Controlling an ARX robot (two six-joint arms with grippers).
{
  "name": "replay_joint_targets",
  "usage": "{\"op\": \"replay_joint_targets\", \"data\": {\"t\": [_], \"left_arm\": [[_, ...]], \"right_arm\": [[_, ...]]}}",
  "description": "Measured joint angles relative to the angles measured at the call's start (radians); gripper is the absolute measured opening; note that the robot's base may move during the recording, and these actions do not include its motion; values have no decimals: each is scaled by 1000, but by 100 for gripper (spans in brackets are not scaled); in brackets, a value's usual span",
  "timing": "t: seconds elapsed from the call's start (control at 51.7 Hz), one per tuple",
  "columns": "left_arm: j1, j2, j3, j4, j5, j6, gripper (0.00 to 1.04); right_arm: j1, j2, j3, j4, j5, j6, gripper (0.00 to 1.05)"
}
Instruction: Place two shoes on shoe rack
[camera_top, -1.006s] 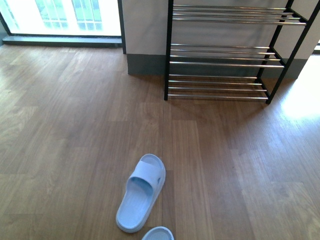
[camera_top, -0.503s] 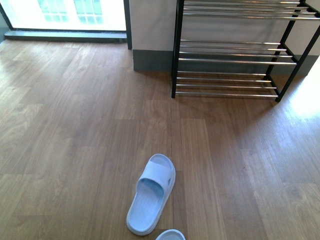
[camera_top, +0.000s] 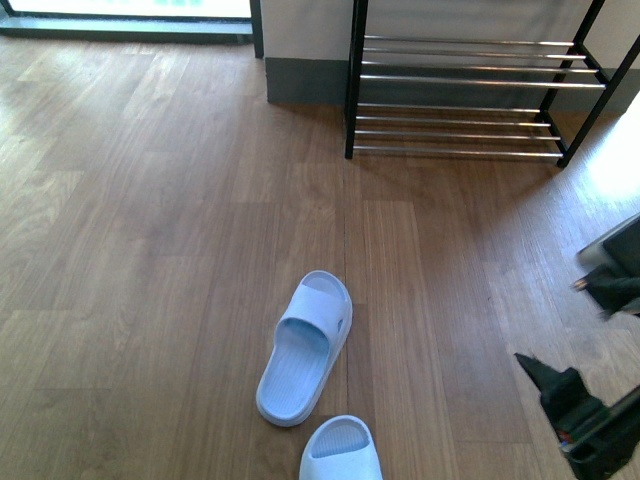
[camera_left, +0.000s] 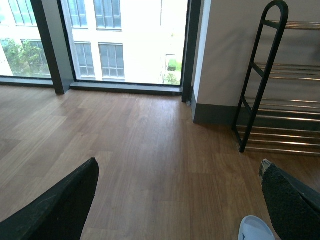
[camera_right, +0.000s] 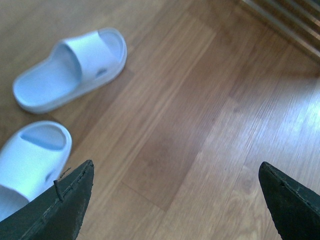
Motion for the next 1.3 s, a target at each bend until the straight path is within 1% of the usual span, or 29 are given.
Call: {"op": "replay_joint_targets", "data": {"t": [0.116,0.232,0.329,0.445,0.638,0.754,0.909,1.083,1.296], "left_arm": [[0,0,0,0,0,0,95],[0,0,0,0,0,0,95],[0,0,0,0,0,0,95],[0,0,0,0,0,0,95],[0,0,0,0,0,0,95],[0,0,0,0,0,0,95],[0,0,0,0,0,0,95],[0,0,0,0,0,0,95],[0,0,0,0,0,0,95]], "right_arm": [[0,335,84,126,35,-78,96],[6,565,148,175,36,-142,96],[14,752,223,170,28,-175,96],[31,869,275,137,-4,-189,96],[109,1009,370,47,-85,-171,96],[145,1055,417,4,-141,-77,96],[170,1064,459,-14,-172,87,96],[195,1078,487,13,-184,250,96],[222,1128,517,75,-166,360,96]]}}
